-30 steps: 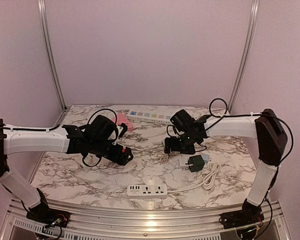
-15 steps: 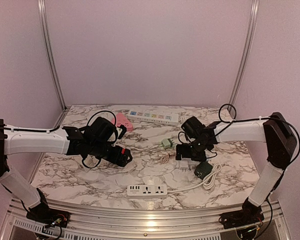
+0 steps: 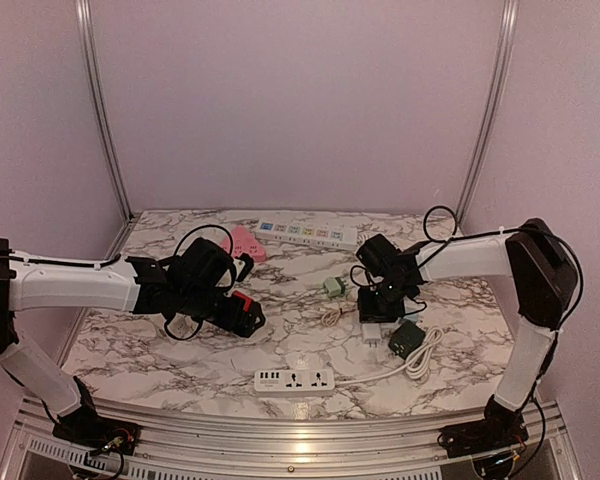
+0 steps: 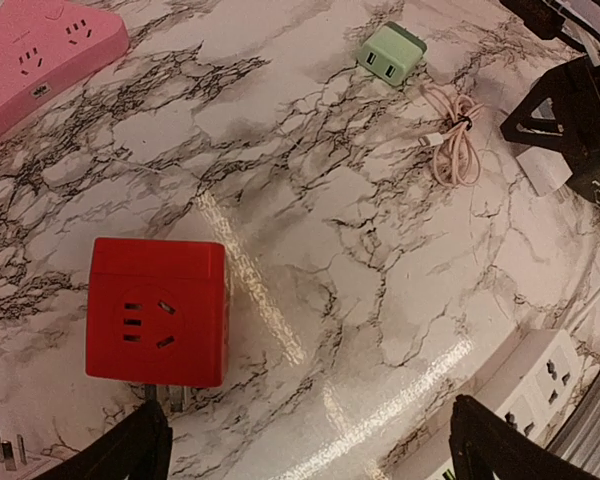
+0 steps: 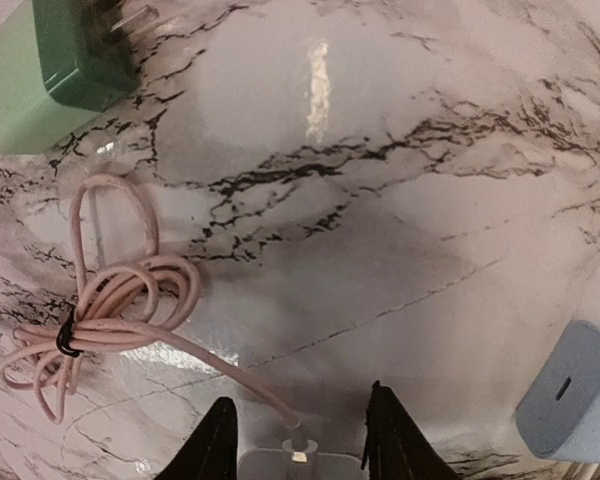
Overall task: Insert the plug
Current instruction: Pick up the plug from the center of the board, then pass from the right arm to the left
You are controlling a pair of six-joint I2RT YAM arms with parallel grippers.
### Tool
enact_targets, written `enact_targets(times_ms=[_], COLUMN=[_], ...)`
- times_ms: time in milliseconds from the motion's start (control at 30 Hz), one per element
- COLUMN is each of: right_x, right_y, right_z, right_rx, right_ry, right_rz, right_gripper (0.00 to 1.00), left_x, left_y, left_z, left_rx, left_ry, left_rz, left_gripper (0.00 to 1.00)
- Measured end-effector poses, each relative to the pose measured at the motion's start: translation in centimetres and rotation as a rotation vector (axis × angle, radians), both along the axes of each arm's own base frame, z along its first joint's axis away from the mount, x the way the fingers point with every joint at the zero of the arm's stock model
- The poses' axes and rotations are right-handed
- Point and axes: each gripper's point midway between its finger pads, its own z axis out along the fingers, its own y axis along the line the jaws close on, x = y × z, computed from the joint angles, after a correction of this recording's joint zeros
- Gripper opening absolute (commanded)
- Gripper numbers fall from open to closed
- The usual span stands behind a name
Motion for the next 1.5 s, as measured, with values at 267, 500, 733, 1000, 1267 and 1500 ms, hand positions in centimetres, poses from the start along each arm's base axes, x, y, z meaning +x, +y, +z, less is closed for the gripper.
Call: enact_targets(times_ms=[267, 500, 733, 1000, 1267, 1500], right_x=[0.0, -0.5, -0.3, -0.4, -1.2, -4.2], right_y=[0.8, 1.5, 2.2, 3.0, 4.9, 6.5], right_z=[-0.1, -0.1, 0.1, 4.3, 12.8, 14.1], right_rx=[0.024, 0.061, 0.097, 0.232, 0.443, 0.516], right_ry=[0.021, 0.045, 0.039, -0.054, -0.312, -0.412], right_rz=[0.032, 0.065, 0.075, 0.031, 0.046, 0.094], right_gripper=[0.27, 0.00, 0.00, 0.00, 0.00, 0.00], left_x=[-0.3, -0.3, -0.6, -1.7, -2.6, -3.3], left_y=[0.3, 0.0, -0.5, -2.1, -6.8, -10.1], left_z=[-0.6, -0.5, -0.3, 0.1, 2.3, 4.8], left_rx=[0.012, 0.002, -0.004, -0.027, -0.153, -0.314], left_ry=[0.009, 0.002, -0.002, -0.006, -0.014, 0.005], left_rz=[-0.002, -0.005, -0.021, -0.078, -0.188, -0.271], left_gripper=[0.99, 0.99, 0.99, 0.99, 0.99, 0.99])
